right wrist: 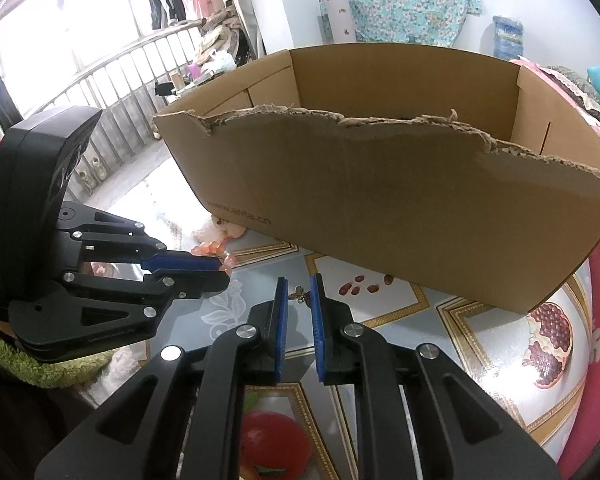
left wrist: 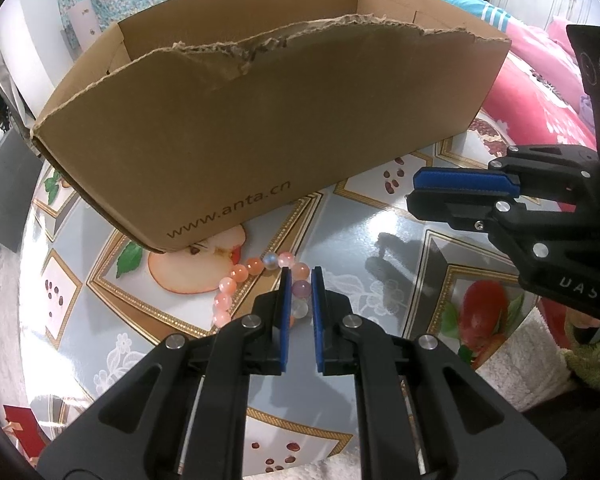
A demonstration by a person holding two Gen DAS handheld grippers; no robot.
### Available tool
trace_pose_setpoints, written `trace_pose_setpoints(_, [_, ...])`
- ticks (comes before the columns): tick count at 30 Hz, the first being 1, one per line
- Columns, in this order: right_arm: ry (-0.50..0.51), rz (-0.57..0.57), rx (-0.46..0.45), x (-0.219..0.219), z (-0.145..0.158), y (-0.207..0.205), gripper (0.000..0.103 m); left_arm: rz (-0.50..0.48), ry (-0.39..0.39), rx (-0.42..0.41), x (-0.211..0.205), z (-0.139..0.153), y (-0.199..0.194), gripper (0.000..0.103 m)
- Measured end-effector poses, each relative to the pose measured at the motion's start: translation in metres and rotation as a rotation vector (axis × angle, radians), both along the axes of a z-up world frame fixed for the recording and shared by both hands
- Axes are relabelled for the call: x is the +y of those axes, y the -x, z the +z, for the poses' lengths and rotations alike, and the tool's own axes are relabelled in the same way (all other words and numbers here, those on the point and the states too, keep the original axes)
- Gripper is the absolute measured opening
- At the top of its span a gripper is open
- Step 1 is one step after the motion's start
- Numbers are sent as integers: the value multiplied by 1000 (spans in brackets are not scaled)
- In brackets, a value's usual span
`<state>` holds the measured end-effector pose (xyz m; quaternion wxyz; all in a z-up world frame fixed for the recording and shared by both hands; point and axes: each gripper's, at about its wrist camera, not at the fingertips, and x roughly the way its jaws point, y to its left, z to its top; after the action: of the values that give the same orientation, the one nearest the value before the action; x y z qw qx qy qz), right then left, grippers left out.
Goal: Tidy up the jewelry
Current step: 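Carry the bracelet and charm into the box and open both grippers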
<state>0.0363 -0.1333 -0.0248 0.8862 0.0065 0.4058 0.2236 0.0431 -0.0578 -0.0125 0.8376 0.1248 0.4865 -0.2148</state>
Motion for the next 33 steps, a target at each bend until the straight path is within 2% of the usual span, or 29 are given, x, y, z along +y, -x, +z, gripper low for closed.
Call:
trace_pose_setpoints(7, [-17,-5,-20,-2,7,4,12,12,38,-41,9,13,4,9])
trace_pose_setpoints(11, [-28,-11,-39,-5,13,8,12,18,92,-80,21,28,10,8])
trace_pose_setpoints(19, [-73,-41,-90,-18,33,15,12,5,329,-106,58,68,26,8])
trace_pose_setpoints(23, [-85,-58,-123,-25,47,17,12,-13,418,-111,69,86,30,8])
trace_pose_setpoints(30, [-130,-86,-180,-36,76,18,12,-89,557,-136,72,123,37,8])
trace_pose_setpoints(33, [-153,-98,-211,-42,90,19,12,-115,562,-173,68,140,37,9])
